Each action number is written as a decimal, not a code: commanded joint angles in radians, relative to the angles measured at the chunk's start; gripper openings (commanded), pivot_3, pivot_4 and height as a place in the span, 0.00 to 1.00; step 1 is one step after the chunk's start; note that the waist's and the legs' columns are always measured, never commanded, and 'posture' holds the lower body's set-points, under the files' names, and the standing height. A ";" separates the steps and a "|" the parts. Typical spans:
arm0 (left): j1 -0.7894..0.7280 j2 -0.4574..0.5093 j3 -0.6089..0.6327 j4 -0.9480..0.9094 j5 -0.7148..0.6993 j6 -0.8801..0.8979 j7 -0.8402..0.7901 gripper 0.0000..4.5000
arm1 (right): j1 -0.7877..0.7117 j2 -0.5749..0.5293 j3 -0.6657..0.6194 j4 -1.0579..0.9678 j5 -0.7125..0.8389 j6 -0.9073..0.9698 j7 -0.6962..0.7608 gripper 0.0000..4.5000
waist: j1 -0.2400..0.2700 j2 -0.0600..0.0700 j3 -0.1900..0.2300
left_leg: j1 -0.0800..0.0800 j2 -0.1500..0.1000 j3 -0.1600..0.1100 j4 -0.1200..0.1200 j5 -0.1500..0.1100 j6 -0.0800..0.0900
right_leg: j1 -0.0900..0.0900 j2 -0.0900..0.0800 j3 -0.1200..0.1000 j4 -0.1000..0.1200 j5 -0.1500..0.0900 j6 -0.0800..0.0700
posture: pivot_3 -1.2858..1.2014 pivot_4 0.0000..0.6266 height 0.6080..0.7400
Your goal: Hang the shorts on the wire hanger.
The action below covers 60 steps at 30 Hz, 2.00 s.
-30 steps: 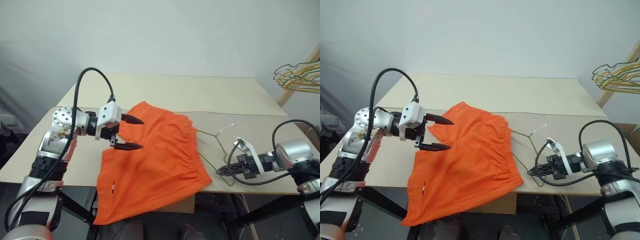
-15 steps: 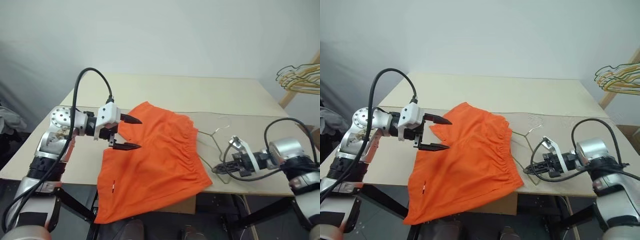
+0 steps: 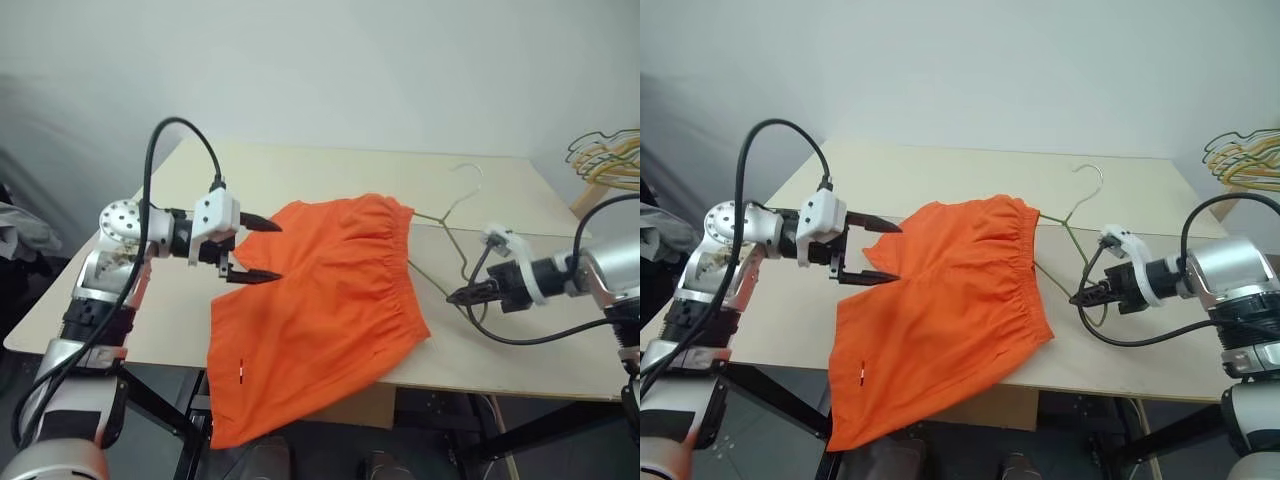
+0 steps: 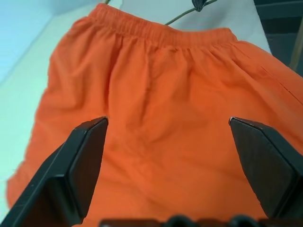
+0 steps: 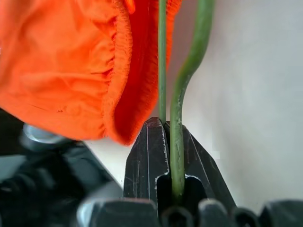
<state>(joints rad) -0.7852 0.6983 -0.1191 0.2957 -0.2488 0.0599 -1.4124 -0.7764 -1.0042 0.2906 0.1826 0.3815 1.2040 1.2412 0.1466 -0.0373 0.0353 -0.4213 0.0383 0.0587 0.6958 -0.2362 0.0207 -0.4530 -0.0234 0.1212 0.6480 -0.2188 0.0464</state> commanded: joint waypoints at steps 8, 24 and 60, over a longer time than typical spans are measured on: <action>-0.443 -0.088 -0.016 0.551 0.181 -0.357 0.083 0.99 | -0.191 0.010 0.153 -0.321 -0.086 -0.004 -0.062 0.00 | -0.020 0.000 0.000 | -0.006 0.000 0.000 0.000 0.000 -0.001 | -0.004 0.000 0.000 -0.001 0.006 -0.003 | 0.56 0.00 1.00; -0.606 -0.195 -0.150 0.905 0.395 -0.668 -0.145 0.99 | -0.308 0.016 0.319 -0.352 -0.174 -0.086 0.038 0.00 | -0.054 0.000 0.000 | -0.010 0.000 0.000 0.002 -0.002 -0.002 | -0.007 -0.001 0.000 -0.001 0.005 -0.003 | 0.55 0.00 1.00; -0.587 -0.243 -0.119 0.956 0.460 -0.505 -0.074 0.00 | -0.125 -0.046 0.117 -0.427 -0.191 -0.216 -0.028 0.40 | -0.083 0.000 0.000 | -0.010 0.000 -0.001 0.003 -0.002 -0.002 | -0.007 0.000 0.001 0.001 0.005 -0.003 | 0.54 0.00 1.00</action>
<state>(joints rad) -1.3518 0.4441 -0.2689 1.2729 0.2396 -0.4569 -1.4845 -0.8988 -1.0235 0.4796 -0.2199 0.1835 0.9877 1.2274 0.0633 -0.0373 0.0353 -0.4317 0.0377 0.0579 0.6988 -0.2378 0.0191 -0.4602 -0.0239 0.1218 0.6491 -0.2134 0.0438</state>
